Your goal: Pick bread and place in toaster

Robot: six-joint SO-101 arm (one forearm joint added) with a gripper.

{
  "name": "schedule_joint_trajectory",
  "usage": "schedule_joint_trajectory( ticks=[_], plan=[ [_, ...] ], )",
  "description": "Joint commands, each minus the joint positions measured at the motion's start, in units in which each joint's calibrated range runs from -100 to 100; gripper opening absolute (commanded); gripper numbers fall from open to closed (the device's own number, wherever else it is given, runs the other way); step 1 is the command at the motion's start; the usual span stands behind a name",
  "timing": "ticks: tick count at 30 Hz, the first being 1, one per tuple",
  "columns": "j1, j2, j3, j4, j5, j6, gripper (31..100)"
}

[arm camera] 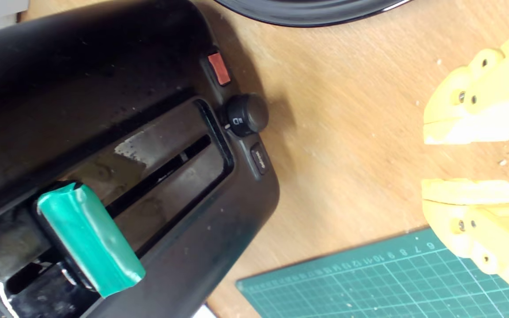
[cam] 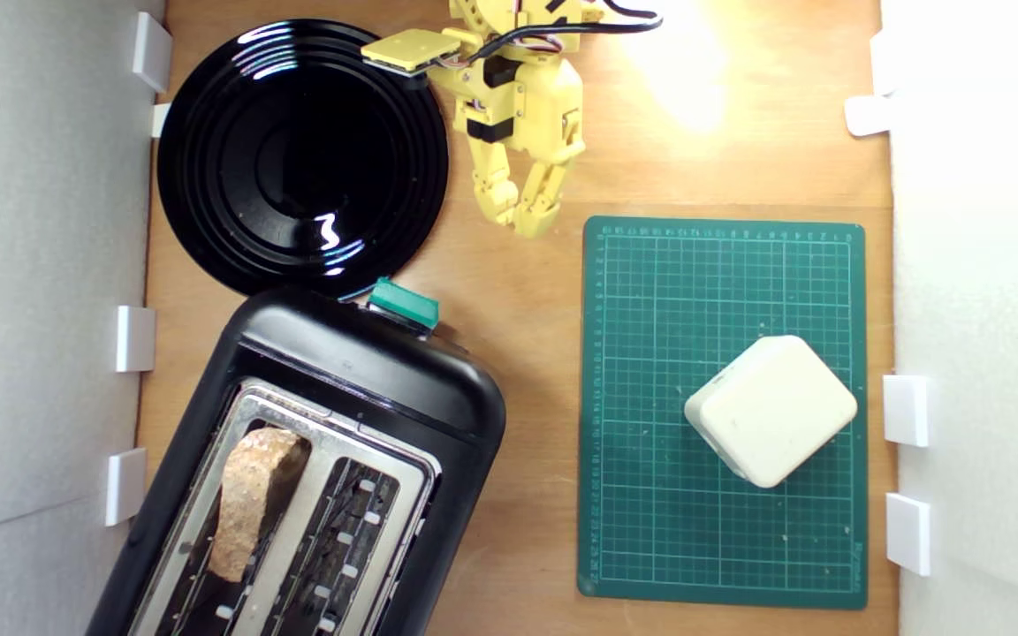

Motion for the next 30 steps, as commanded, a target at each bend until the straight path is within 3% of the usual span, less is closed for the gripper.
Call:
schedule_joint_trajectory(
  ticks=[1, 5, 14, 19, 30],
  plan=[
    [0.2, -0.68, 0.21, -0.66, 1.89, -1.26, 57.6],
    [0.12, -0.68, 0.21, -0.66, 3.51, -2.62, 51.8],
    [0.12, -0.68, 0.21, -0.66, 4.62, -4.35, 50.2],
    [0.12, -0.68, 0.21, -0.66, 4.62, -4.35, 43.1],
    [0.28, -0.68, 0.21, -0.66, 4.62, -4.35, 41.7]
  ],
)
